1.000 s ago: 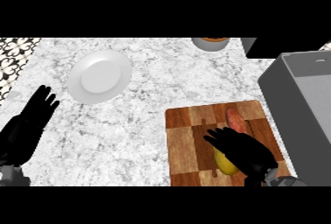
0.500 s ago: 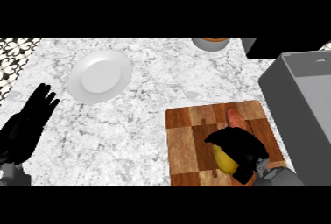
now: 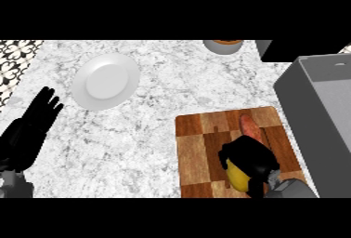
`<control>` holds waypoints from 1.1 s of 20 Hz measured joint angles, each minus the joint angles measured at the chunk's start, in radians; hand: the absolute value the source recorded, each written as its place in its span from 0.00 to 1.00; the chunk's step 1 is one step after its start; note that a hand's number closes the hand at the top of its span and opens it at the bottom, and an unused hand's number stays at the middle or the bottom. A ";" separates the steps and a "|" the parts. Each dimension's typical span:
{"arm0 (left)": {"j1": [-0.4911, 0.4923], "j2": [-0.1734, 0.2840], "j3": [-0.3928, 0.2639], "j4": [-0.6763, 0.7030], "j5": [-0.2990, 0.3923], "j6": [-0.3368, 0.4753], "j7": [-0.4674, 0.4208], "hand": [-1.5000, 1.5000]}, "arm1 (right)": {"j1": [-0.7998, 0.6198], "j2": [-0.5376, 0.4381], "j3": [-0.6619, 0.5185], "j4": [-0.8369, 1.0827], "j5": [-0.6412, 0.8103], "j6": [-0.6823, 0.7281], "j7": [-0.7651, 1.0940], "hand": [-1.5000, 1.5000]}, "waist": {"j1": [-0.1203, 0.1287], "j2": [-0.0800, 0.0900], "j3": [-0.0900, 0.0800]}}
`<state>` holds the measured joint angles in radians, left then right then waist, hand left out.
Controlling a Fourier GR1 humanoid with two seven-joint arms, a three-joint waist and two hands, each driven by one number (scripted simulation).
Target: Pick the lemon from the cutting board and place it in the cardboard box
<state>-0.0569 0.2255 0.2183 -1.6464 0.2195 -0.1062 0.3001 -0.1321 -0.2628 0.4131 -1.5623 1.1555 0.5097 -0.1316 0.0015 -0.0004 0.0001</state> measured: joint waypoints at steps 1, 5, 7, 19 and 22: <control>-0.011 0.001 0.002 0.017 -0.003 -0.001 -0.009 0.50 | -0.017 0.009 -0.026 0.017 -0.004 -0.003 0.011 1.00 | 0.000 0.001 0.000; -0.002 -0.012 -0.008 0.007 -0.010 0.005 -0.016 0.50 | -0.079 0.073 -0.218 0.113 -0.024 -0.011 0.198 1.00 | 0.003 0.006 0.000; -0.003 -0.010 -0.005 0.003 -0.007 0.004 -0.013 0.50 | -0.107 0.105 -0.329 0.153 -0.033 -0.039 0.314 1.00 | 0.003 0.008 -0.001; 0.010 -0.027 -0.027 0.010 -0.024 -0.003 -0.030 0.50 | -0.468 0.148 -0.560 0.452 0.054 -0.276 0.676 1.00 | 0.017 0.005 0.000; 0.014 -0.024 -0.017 0.017 -0.021 -0.007 -0.036 0.50 | -0.525 0.147 -0.544 0.421 0.074 -0.286 0.709 1.00 | 0.011 0.002 0.000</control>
<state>-0.0432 0.2019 0.2008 -1.6298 0.1981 -0.1133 0.2642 -0.6574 -0.1161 -0.1313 -1.1411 1.2292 0.2238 0.5777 0.0125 0.0020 0.0000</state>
